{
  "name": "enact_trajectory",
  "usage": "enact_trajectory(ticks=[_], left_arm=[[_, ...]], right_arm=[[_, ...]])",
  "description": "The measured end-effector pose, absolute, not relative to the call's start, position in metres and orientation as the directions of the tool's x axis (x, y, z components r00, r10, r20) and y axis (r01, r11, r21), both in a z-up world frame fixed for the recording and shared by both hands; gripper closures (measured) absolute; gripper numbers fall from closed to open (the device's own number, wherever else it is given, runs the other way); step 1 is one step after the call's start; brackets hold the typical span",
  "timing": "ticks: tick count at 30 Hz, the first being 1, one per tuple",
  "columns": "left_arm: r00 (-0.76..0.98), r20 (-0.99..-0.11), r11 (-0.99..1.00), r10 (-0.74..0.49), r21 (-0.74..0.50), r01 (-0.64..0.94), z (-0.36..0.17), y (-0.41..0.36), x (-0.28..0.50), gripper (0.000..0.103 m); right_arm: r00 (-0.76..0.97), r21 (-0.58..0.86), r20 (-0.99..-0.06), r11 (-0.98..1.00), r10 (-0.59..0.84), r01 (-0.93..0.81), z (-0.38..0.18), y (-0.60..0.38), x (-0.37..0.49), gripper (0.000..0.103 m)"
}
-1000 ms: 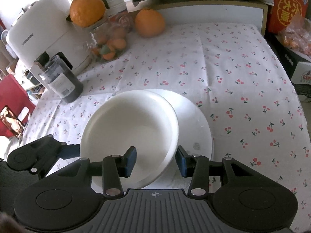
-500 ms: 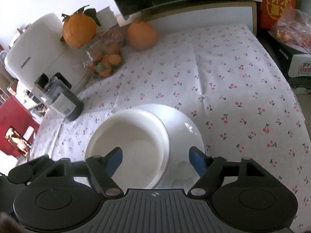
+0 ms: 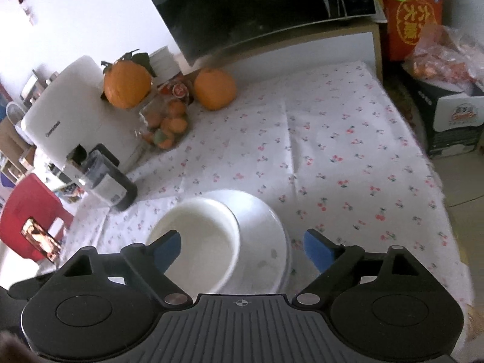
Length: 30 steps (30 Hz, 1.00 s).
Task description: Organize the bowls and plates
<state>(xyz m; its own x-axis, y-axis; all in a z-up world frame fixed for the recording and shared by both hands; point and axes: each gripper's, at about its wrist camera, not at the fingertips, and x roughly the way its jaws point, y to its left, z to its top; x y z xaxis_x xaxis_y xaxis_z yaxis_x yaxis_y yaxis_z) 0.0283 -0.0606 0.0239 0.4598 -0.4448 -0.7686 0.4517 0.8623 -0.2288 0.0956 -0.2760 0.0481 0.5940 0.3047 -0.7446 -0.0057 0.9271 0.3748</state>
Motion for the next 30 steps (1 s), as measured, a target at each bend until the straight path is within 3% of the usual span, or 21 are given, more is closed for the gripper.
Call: enact_trajectory(ticks=[5, 9, 16, 30], left_arm=[[0.520, -0.769, 0.922, -0.371, -0.241, 0.302, 0.022, -0.056, 0.024, 0.000], [0.557, -0.782, 0.956, -0.279, -0.176, 0.233, 0.023, -0.059, 0.021, 0.000], [0.584, -0.801, 0.991, -0.129, -0.091, 0.094, 0.011, -0.053, 0.016, 0.000], [0.585, -0.811, 1.000, -0.026, -0.020, 0.017, 0.004, -0.056, 0.015, 0.000]], right_arm=[[0.592, 0.302, -0.767, 0.953, 0.247, -0.005, 0.051, -0.267, 0.071, 0.009], [0.637, 0.249, -0.741, 0.968, 0.211, -0.032, 0.055, -0.256, 0.050, 0.002], [0.655, 0.194, -0.737, 0.981, 0.164, -0.026, 0.051, -0.242, 0.038, 0.001], [0.660, 0.135, -0.741, 0.990, 0.124, -0.035, 0.038, -0.230, 0.039, 0.001]])
